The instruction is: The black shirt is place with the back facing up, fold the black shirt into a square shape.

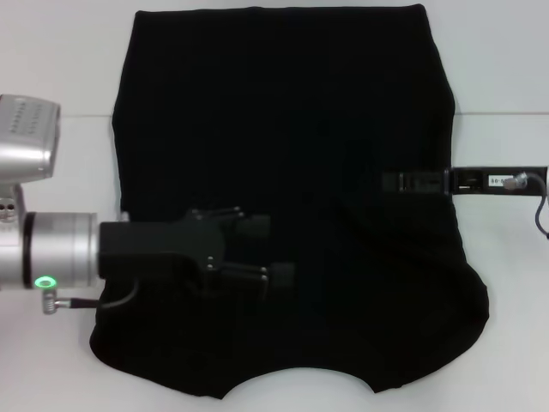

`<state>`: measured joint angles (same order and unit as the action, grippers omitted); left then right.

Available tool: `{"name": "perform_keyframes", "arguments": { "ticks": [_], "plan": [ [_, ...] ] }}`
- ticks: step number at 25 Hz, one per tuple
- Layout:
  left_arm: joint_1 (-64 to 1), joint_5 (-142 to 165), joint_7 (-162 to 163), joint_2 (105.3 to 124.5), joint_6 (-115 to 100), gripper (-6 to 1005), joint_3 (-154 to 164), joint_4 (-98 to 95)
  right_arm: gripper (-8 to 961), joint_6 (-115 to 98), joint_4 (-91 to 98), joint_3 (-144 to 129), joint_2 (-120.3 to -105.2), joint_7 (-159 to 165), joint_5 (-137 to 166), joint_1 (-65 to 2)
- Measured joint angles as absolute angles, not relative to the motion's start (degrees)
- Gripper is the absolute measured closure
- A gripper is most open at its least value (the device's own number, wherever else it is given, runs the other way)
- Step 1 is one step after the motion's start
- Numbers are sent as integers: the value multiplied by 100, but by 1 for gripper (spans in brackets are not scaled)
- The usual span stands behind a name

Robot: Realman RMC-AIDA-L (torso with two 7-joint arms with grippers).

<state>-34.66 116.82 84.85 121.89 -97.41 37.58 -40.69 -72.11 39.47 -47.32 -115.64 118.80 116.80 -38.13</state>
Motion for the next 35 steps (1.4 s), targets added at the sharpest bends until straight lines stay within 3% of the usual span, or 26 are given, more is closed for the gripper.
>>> {"name": "perform_keyframes", "arguments": {
  "ticks": [11,24,35],
  "plan": [
    [-2754,12735,9347,12100,-9830,50,2513,-5028,98,-7475,3842,-4775,-11926,10532,11273,-3688],
    [-2640,14259,10846,12050,-9530,50,1971,-5501,97,-7454,3593,-4803,-11951,10303,11240,-4022],
    [-2701,14493,11091,12131,-9310,50,2439,-5469,97,-7450,3617,-4755,-11943,10298,11231,-4043]
  ]
}}
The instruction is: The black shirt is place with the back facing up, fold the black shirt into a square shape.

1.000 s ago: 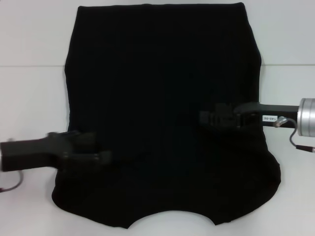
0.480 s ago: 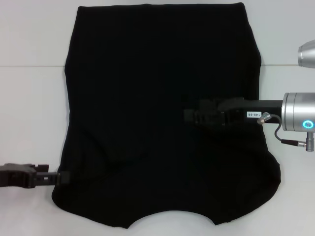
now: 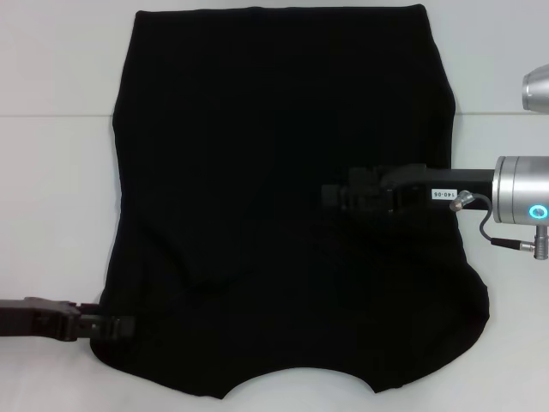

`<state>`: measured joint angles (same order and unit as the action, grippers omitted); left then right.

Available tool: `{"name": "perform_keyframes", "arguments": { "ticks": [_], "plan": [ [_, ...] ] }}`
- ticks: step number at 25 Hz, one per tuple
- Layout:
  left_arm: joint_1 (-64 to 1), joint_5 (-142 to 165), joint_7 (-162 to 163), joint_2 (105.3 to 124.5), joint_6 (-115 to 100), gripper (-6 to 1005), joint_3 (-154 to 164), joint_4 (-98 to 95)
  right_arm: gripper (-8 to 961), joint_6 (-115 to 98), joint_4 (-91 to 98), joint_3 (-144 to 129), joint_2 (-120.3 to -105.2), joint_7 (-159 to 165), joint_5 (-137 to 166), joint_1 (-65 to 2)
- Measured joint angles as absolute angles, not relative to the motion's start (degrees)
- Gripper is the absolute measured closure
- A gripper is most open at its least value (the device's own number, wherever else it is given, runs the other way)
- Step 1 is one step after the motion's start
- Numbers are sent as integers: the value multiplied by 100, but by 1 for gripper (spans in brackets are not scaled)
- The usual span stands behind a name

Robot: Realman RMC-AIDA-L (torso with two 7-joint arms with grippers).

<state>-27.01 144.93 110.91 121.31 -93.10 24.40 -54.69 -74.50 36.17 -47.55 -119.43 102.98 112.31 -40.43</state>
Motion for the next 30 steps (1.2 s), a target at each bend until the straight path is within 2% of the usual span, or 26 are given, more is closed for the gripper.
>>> {"name": "perform_keyframes", "arguments": {
  "ticks": [12,14,23,26,30],
  "plan": [
    [-2736,14530,11239,12135,-8919,212,2699,-5395,101,-7459,3621,-4744,-11914,10313,11222,-4012],
    [-2736,14536,11240,12135,-8913,447,2695,-5395,102,-7466,3621,-4744,-11906,10319,11222,-4008],
    [-2725,14538,11249,12138,-8895,800,2700,-5403,106,-7469,3624,-4741,-11879,10359,11223,-3908],
    [-2726,14534,11247,12137,-8893,918,2682,-5405,108,-7542,3630,-4650,-11826,10364,11224,-3789],
    [-2738,14503,11244,12131,-8886,960,2689,-5406,110,-7689,3631,-4479,-11753,10364,11224,-3632]
  ]
}}
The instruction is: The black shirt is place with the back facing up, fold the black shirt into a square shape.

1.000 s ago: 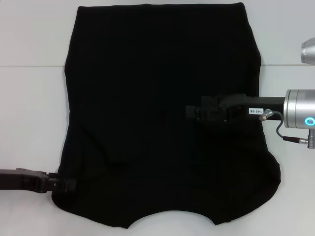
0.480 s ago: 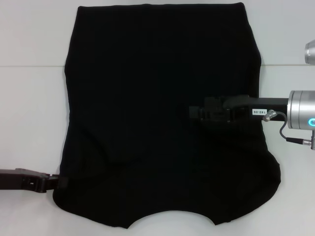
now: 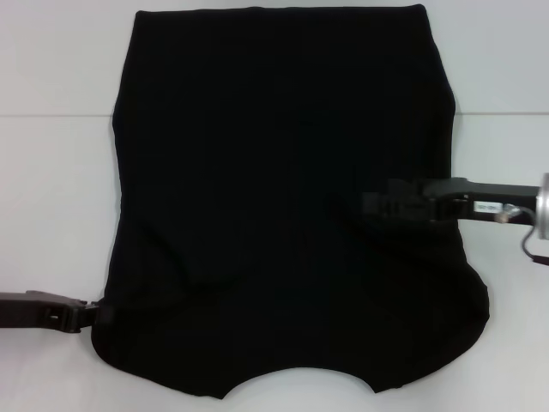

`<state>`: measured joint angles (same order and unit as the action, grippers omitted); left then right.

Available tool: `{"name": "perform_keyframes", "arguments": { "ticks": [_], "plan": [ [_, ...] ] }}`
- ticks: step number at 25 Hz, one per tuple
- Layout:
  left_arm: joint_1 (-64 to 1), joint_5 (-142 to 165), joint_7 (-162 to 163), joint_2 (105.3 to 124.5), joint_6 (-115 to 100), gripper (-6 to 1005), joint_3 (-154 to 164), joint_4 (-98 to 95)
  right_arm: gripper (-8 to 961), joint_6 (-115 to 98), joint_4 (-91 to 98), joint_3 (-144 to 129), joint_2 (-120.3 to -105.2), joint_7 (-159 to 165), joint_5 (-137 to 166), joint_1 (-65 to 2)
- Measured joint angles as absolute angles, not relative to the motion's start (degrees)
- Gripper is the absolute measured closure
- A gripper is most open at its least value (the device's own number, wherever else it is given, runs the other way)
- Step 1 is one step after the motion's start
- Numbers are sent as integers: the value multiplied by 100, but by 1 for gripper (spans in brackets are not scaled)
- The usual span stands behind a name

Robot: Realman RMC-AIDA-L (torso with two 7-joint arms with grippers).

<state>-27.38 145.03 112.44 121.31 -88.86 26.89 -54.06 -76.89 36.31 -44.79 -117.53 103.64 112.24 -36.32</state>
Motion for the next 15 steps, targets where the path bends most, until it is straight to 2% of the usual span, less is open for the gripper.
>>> {"name": "perform_keyframes", "arguments": {
  "ticks": [3,11,15],
  "plan": [
    [-2753,14497,11247,12143,-8889,971,2699,-5405,111,-7891,3631,-4337,-11660,10366,11241,-3459],
    [-2768,14484,11282,12163,-8942,970,2696,-5396,115,-8058,3584,-4257,-11231,10838,11451,-2853],
    [-2773,14484,11294,12164,-8945,970,2699,-5395,116,-7971,3576,-4203,-11087,11133,11848,-2733]
  ]
}}
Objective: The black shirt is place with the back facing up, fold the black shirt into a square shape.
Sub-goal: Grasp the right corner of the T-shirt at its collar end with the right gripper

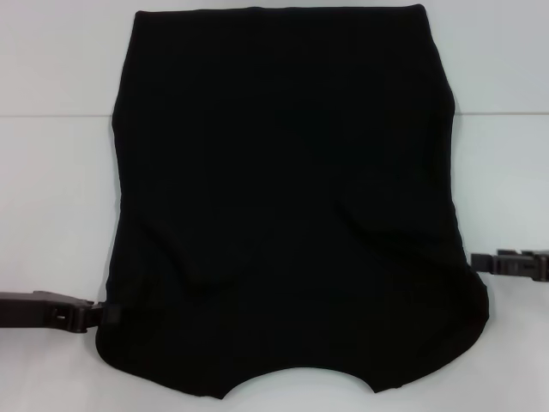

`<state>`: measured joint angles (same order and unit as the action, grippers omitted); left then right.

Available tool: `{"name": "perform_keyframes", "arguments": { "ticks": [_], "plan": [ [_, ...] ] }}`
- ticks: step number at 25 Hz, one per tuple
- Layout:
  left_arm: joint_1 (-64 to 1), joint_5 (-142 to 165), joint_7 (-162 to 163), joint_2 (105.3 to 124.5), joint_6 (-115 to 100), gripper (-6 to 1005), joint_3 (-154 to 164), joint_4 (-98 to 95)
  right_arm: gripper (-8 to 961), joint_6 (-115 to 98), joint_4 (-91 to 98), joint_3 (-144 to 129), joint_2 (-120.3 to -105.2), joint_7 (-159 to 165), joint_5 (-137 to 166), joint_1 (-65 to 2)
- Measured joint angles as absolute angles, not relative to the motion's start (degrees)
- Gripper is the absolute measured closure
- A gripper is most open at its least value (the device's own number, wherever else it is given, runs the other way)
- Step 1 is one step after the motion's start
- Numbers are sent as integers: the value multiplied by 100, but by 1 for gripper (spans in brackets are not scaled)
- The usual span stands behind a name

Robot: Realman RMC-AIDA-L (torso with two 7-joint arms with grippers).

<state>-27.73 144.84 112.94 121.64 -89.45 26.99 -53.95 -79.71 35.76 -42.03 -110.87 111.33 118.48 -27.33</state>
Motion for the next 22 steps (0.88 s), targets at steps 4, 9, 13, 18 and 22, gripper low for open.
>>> {"name": "perform_keyframes", "arguments": {
  "ticks": [4,9,13,18,22],
  "plan": [
    [-2813,14483,11294,12164,-8947,970,2697,-5365,118,-7932,3593,-4040,-11052,11373,12328,-2756],
    [-2852,14484,11294,12160,-8946,970,2690,-5328,121,-7904,3575,-3999,-11067,11562,12707,-2895],
    [-2866,14484,11294,12158,-8926,970,2694,-5326,122,-7902,3561,-4043,-11136,11633,12959,-3001],
    [-2887,14484,11294,12148,-8920,971,2697,-5326,125,-7955,3553,-4051,-11196,11732,13202,-3085],
    [-2902,14484,11294,12147,-8919,971,2692,-5325,127,-8007,3551,-4036,-11203,11775,13239,-3092]
  ]
}}
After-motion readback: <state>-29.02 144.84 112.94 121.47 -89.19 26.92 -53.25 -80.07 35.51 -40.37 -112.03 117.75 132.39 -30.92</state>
